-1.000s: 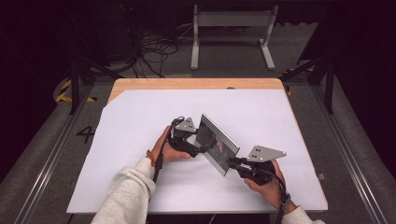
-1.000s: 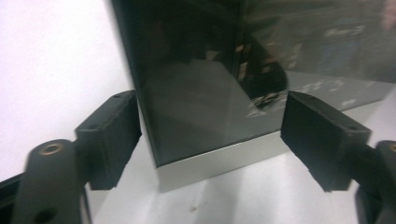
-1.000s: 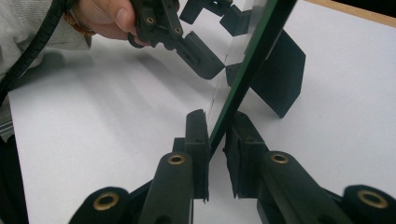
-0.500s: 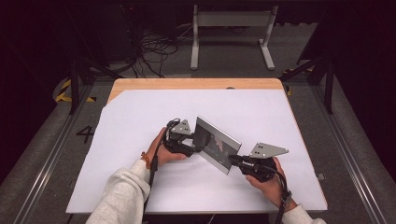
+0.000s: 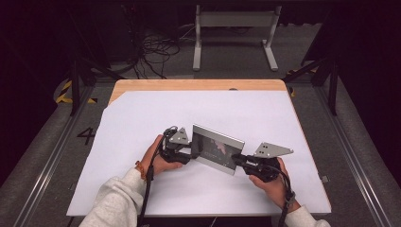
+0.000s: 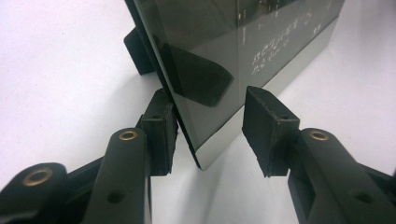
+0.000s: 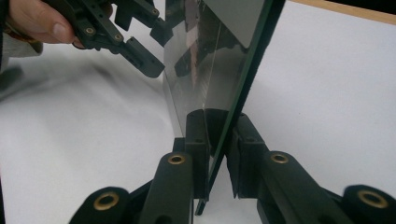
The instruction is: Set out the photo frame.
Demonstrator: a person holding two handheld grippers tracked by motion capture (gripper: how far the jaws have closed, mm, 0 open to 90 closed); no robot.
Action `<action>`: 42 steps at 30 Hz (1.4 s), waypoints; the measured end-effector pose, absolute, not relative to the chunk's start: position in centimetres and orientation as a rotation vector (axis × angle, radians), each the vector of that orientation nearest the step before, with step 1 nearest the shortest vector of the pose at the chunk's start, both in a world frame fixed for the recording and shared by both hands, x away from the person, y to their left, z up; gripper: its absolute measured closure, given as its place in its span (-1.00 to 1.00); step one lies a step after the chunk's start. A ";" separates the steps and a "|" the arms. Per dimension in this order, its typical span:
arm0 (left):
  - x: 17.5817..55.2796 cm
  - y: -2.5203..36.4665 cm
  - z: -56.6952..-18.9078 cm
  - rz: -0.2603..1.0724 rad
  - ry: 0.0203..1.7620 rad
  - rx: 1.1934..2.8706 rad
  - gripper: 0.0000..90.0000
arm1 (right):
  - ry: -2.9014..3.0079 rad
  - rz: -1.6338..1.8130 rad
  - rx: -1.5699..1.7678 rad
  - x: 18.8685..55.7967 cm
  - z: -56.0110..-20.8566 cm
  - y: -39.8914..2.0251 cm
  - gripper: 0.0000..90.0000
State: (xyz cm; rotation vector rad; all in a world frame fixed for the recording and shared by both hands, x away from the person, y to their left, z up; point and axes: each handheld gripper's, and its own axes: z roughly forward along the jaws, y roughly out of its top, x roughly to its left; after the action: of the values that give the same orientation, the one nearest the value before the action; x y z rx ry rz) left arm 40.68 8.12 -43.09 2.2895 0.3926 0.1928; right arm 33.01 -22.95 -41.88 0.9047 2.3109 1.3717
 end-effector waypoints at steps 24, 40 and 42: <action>39.3 8.6 -43.2 0.230 0.396 2.291 0.48 | 2.312 1.289 0.887 32.5 -42.0 -23.1 0.75; 37.8 9.2 -43.3 0.252 0.396 2.290 0.59 | 2.282 1.255 0.885 32.9 -42.0 -22.7 0.67; 37.7 9.3 -43.3 0.251 0.398 2.290 0.59 | 2.278 1.253 0.886 33.0 -42.0 -22.6 0.66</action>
State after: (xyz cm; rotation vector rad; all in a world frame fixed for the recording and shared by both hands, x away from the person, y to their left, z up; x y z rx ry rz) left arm 37.69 9.29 -43.28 2.2899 0.3978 0.2511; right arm 32.96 -22.57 -42.02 0.8863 2.2779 1.2533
